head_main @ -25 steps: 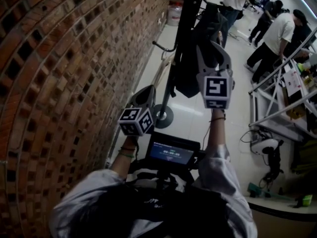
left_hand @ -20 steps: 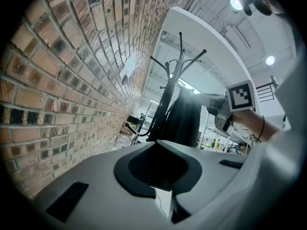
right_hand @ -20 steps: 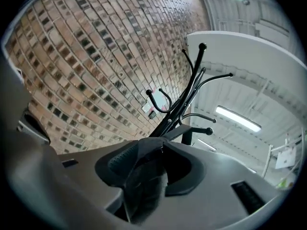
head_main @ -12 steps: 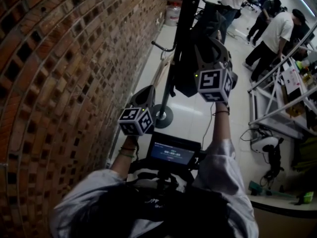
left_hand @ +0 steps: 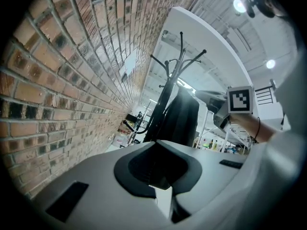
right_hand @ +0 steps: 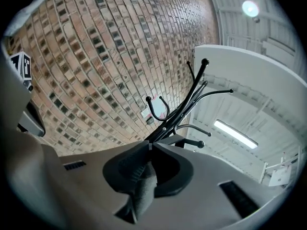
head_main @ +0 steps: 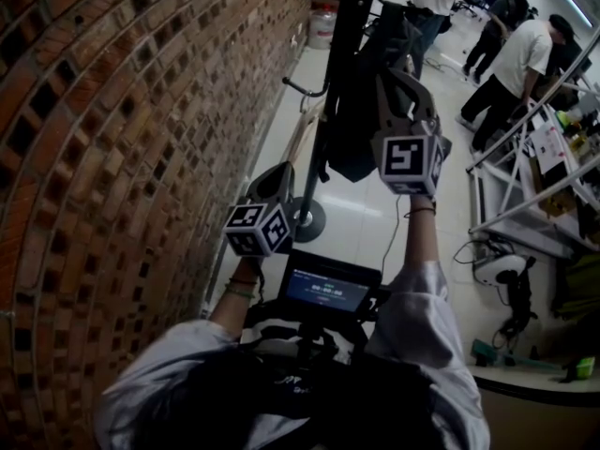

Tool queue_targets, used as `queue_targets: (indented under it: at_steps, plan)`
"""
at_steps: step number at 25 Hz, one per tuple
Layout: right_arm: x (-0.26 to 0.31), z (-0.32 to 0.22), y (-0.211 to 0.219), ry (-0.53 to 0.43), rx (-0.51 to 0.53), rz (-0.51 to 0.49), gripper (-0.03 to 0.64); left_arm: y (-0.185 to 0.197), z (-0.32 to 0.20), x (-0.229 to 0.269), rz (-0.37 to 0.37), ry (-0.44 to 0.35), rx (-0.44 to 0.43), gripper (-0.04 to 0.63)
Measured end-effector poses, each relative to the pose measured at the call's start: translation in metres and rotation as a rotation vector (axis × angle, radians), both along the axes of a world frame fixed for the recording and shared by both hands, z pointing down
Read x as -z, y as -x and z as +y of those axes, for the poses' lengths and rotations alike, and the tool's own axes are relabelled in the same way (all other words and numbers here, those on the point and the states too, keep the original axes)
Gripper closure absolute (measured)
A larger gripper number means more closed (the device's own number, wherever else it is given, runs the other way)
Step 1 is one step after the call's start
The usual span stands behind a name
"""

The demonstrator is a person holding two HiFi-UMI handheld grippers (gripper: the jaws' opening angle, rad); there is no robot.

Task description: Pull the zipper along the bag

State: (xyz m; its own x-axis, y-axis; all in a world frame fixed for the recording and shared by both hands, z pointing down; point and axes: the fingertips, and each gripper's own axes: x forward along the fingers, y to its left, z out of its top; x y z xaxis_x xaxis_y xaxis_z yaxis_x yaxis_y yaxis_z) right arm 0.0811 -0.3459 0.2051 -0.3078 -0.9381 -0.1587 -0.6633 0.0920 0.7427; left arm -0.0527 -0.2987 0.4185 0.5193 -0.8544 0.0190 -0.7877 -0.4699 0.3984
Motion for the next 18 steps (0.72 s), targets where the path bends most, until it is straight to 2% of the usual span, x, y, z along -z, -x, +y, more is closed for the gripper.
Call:
queue_targets:
  at_steps: [8, 11, 15, 18]
  plan:
    - [0.015, -0.011, -0.003, -0.017, -0.003, -0.005, 0.598, 0.004, 0.002, -0.001, 0.003, 0.001, 0.007, 0.588]
    - [0.02, -0.015, -0.003, 0.007, 0.016, -0.042, 0.598, 0.007, 0.003, -0.002, -0.001, 0.006, 0.018, 0.588]
    - [0.02, -0.019, 0.001, 0.034, 0.02, -0.006, 0.598, 0.01, 0.004, -0.003, 0.02, 0.023, 0.023, 0.588]
    - [0.016, -0.015, 0.004, 0.093, 0.052, -0.054, 0.607, 0.009, 0.006, -0.002, 0.025, 0.02, 0.022, 0.588]
